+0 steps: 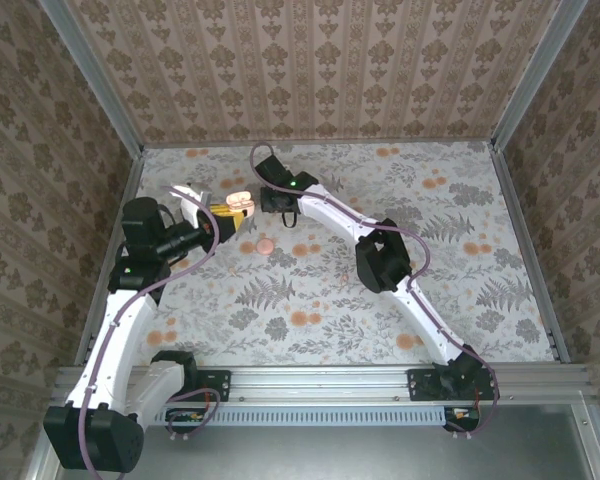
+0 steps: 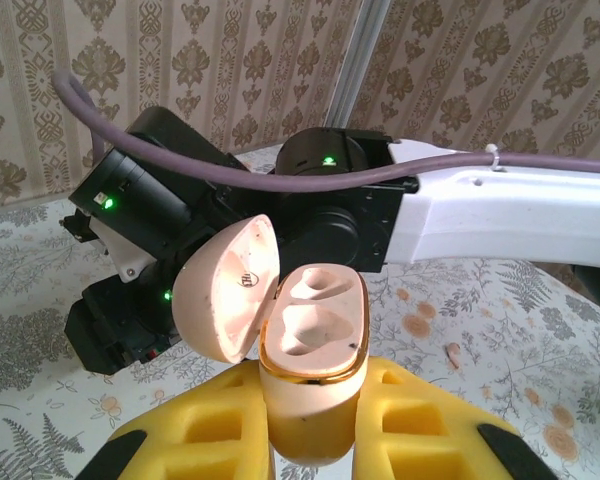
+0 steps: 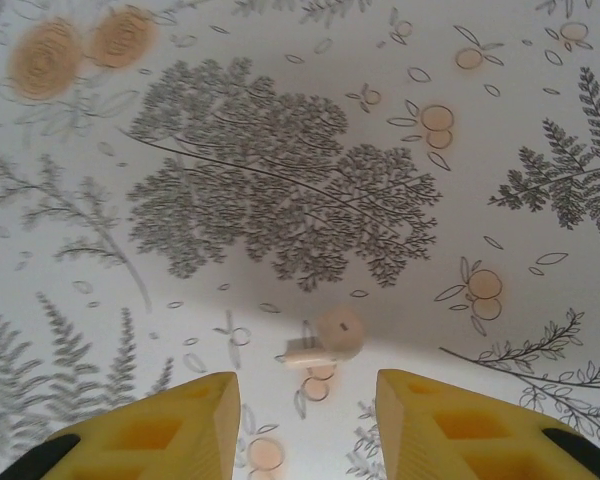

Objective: Insert the wireless bluetooth earbuds into the charging case

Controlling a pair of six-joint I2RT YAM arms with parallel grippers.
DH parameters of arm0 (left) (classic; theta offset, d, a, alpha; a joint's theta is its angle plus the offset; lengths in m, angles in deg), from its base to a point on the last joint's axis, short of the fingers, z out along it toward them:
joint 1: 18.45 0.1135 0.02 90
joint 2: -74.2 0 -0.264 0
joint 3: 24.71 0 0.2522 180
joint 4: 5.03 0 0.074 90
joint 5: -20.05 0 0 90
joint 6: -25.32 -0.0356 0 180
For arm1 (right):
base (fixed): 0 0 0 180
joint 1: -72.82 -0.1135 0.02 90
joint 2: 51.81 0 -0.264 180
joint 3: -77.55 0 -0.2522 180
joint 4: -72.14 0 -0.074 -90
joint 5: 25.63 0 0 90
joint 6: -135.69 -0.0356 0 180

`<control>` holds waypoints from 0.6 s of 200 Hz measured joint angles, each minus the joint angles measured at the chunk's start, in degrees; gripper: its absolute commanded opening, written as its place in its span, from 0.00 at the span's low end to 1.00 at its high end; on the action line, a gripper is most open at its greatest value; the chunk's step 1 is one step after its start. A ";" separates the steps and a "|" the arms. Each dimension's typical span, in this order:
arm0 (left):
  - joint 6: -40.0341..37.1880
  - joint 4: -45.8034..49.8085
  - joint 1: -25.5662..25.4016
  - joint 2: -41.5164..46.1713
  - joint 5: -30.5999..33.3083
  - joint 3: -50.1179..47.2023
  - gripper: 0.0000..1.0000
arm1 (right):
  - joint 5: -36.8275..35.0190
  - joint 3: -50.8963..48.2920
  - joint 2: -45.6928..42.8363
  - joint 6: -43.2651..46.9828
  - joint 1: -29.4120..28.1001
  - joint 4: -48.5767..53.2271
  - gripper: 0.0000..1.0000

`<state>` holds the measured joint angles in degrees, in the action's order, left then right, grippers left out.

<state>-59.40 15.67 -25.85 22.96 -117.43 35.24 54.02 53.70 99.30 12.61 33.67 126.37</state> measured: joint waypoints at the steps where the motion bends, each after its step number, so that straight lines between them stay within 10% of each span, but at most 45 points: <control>1: 0.00 -0.02 0.00 -0.02 0.00 -0.02 0.00 | -0.02 0.02 0.07 0.00 0.00 0.00 0.41; 120: -0.42 -0.04 0.00 0.61 0.00 -0.87 0.00 | -3.02 6.03 7.04 0.04 0.00 -0.55 0.33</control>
<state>-59.82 15.63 -25.85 23.57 -117.43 34.37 51.00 59.73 106.34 12.66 33.67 125.83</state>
